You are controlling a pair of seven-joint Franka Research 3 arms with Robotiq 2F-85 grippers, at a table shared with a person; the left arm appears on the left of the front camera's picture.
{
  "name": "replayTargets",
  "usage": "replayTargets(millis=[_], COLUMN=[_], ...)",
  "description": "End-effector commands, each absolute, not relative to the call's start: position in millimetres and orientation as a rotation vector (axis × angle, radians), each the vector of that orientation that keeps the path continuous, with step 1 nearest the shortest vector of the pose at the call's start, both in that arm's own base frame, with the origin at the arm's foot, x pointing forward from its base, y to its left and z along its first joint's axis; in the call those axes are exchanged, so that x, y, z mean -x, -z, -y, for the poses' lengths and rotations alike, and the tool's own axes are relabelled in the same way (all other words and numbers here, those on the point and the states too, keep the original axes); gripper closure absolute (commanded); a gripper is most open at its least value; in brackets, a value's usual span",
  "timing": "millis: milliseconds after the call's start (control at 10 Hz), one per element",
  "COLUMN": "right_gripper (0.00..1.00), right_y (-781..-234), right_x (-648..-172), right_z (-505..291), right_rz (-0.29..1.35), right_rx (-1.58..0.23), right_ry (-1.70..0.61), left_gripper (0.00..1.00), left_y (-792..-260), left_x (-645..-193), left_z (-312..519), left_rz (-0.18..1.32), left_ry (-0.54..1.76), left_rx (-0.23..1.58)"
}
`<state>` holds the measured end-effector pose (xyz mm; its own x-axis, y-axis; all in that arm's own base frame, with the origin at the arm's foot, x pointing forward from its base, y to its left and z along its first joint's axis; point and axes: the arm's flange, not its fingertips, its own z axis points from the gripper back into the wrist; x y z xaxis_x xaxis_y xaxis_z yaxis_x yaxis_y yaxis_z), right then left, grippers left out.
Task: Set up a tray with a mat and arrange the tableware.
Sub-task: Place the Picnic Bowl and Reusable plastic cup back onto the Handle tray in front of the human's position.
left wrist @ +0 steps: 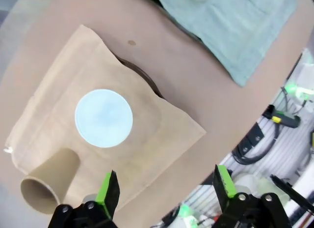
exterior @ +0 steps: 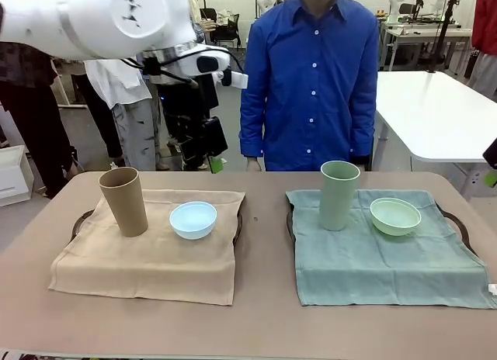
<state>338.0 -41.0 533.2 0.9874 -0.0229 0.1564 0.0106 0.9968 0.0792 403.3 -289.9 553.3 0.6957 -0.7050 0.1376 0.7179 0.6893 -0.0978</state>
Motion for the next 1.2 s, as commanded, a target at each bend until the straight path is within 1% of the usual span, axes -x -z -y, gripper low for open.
replayTargets(millis=[0, 100, 1100], right_gripper=[0.0, 0.0, 0.0], right_y=[-523, -533, -533], right_x=[-337, -338, -338], right_z=[33, 41, 41], right_rz=[0.152, 0.158, 0.158], right_rx=[-0.066, -0.078, -0.078], right_ry=[-0.012, 0.017, 0.017], left_gripper=[0.0, 0.0, 0.0], left_y=[-542, -542, -542], left_x=[-419, -419, -419], left_z=[298, 298, 298], left_rz=[0.08, 0.08, 0.08], left_ry=[0.793, 0.793, 0.793], left_rx=[0.123, 0.123, 0.123])
